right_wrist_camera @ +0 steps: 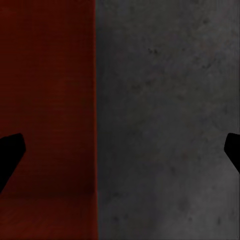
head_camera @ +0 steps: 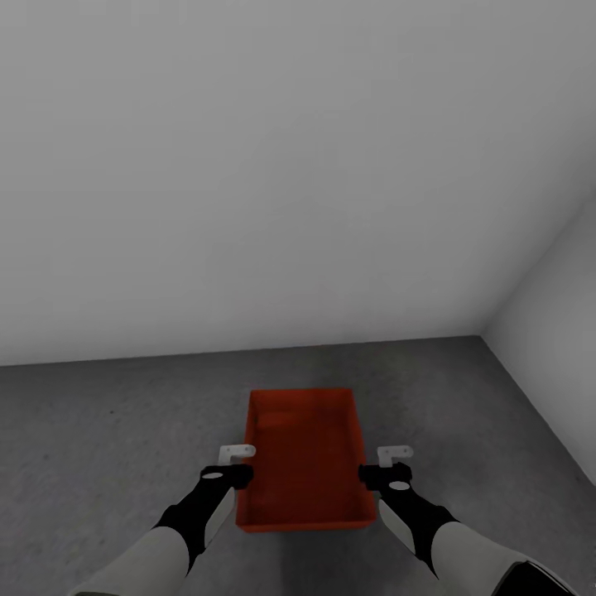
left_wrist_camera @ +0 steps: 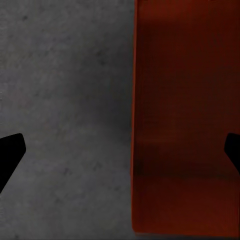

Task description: Move the two storage containers from the living room to the garage. In the garage, place one container on the floor and stack the other container on top of it (either order is fine).

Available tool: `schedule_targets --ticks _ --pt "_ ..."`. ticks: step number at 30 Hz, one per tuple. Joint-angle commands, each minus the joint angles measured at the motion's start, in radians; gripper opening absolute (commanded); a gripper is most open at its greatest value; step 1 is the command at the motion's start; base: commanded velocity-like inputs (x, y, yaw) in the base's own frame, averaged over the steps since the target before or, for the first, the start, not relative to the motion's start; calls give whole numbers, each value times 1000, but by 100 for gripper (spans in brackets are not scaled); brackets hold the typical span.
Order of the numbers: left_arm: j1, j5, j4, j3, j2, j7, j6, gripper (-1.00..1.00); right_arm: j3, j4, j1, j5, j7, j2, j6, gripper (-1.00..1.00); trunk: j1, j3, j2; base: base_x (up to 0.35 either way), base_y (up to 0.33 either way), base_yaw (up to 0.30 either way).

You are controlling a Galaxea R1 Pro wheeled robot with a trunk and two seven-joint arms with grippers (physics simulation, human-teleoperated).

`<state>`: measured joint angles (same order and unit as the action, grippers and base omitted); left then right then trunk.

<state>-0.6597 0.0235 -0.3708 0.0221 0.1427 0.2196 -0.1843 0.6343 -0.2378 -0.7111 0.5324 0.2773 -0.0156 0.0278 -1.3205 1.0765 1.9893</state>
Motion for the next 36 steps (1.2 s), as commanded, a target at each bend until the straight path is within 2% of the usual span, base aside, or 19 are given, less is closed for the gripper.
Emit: schedule_targets --ticks 1,30,33,36 --pt "0 3 -2 2 0 4 -6 100 8 0 -1 11 5 0 3 100 4 -3 -7 0 0 0" --pt "0 3 -1 2 -2 5 -6 100 8 6 -1 11 5 -1 3 100 115 -93 -210 0 0 0" --pt "0 3 31 2 -1 6 -6 100 9 37 0 12 4 -8 4 100 127 -103 -231 0 0 0" --pt "0 2 117 2 -2 8 2 100 10 130 0 14 1 -26 10 100 138 -112 -252 0 0 0"
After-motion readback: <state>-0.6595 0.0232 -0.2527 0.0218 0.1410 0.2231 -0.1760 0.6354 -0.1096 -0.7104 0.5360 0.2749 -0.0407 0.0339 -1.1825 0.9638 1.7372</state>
